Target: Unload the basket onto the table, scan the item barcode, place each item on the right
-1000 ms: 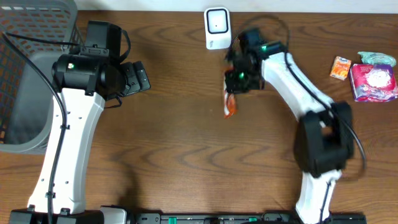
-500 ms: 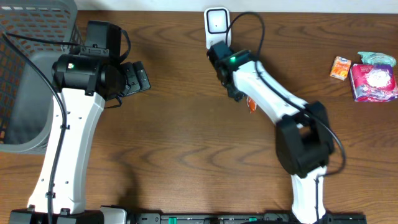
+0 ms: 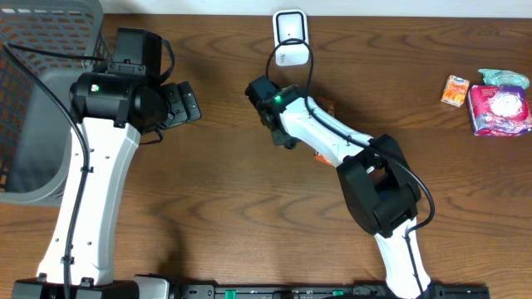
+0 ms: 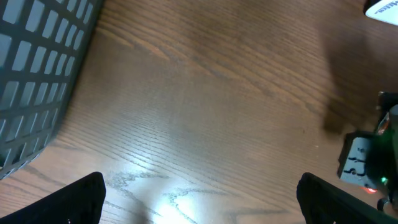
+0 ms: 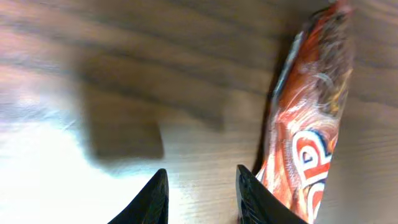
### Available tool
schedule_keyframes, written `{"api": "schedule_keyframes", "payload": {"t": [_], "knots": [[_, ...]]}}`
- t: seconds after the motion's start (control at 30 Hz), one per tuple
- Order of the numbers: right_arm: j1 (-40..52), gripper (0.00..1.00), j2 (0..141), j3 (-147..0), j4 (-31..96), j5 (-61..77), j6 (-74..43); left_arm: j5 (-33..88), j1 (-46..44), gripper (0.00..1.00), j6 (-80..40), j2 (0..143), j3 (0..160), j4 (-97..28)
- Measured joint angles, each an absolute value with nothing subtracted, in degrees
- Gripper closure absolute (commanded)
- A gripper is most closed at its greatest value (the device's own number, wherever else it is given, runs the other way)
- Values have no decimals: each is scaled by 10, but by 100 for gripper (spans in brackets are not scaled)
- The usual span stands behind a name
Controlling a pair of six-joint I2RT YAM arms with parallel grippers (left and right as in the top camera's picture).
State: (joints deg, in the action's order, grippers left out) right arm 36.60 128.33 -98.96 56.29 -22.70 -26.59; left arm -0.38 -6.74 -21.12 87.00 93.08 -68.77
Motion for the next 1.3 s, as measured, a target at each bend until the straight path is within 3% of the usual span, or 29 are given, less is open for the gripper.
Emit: {"api": "schedule_keyframes", "payload": {"t": [0.03,0.13,0.3,0.5,0.7,0.97,1.0,1.1,1.13,1.3], "knots": [[366,68,1283,-1002,578,-218,-266,-4,-67,2,-211,870,931,-688],[358,47,1283,-1054,631,-207,-266,-4,-67,2,-211,870,931,-688],[311,32,1282,-1179,744,-186,-264,-4,-67,2,-211,870,931,-688],[223,51,1278,-1185,789,-109,-223,-4,-67,2,-211,870,931,-688],[166,51,1278,-1089,706,-19,-208,-4,-67,2,-211,870,931,-688],[167,53,1278,-980,572,50,-203,-4,-67,2,-211,870,931,-688],[168,57,1279,-968,555,57,-203,-4,-67,2,-211,870,931,-688],[170,93,1273,-954,523,71,-201,-4,-67,2,-211,870,931,-688],[170,99,1271,-951,517,74,-201,-4,-67,2,-211,870,931,-688],[170,99,1270,-950,510,94,-201,-4,-67,2,-211,870,931,-688]]}}
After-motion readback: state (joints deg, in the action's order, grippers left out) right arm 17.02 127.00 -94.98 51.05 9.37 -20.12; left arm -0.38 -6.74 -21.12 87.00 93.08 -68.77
